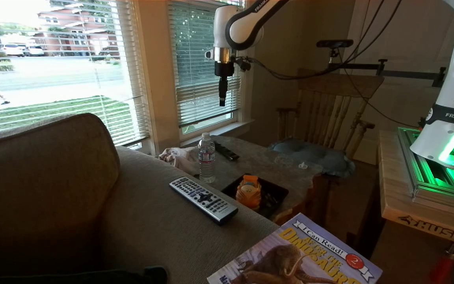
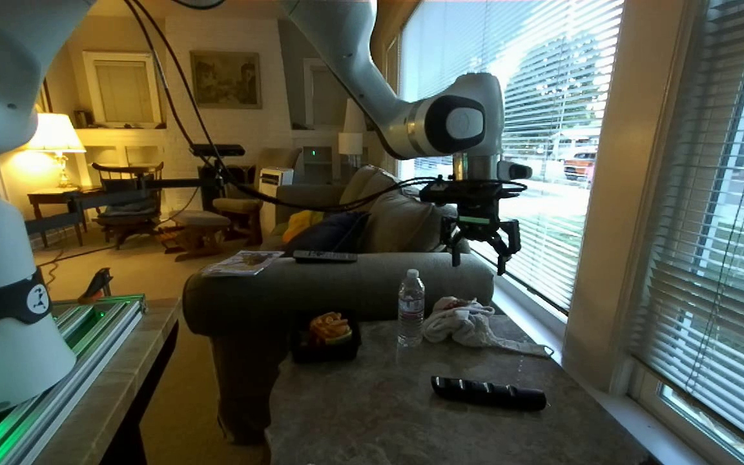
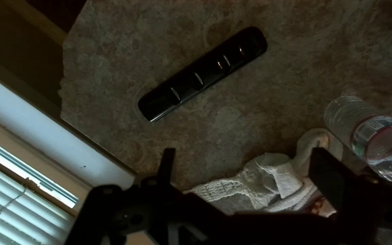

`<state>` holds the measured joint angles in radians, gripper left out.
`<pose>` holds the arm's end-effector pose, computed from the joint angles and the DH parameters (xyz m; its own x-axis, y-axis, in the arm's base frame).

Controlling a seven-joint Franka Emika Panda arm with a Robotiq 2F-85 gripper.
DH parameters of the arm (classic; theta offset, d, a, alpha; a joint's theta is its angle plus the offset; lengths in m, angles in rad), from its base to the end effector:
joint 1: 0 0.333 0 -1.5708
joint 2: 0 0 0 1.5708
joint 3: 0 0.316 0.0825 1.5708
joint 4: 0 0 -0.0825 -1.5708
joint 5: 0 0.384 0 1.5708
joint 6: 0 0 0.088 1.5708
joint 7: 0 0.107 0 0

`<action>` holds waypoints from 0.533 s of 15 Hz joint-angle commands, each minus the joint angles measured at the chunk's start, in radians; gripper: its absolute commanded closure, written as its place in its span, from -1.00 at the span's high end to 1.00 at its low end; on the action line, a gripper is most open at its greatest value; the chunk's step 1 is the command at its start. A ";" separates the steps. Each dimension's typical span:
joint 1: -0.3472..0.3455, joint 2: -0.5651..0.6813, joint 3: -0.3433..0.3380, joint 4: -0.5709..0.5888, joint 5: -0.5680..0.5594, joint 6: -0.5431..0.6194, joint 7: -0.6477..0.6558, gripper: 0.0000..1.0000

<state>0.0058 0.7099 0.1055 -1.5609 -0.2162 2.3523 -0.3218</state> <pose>0.7093 0.0647 0.2374 0.8498 0.5250 0.0469 0.5172 -0.8477 0.1179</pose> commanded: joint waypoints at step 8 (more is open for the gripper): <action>0.033 0.041 -0.050 0.036 0.003 0.018 0.077 1.00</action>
<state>0.0107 0.7229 0.0960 -1.5402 -0.2157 2.3486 -0.3143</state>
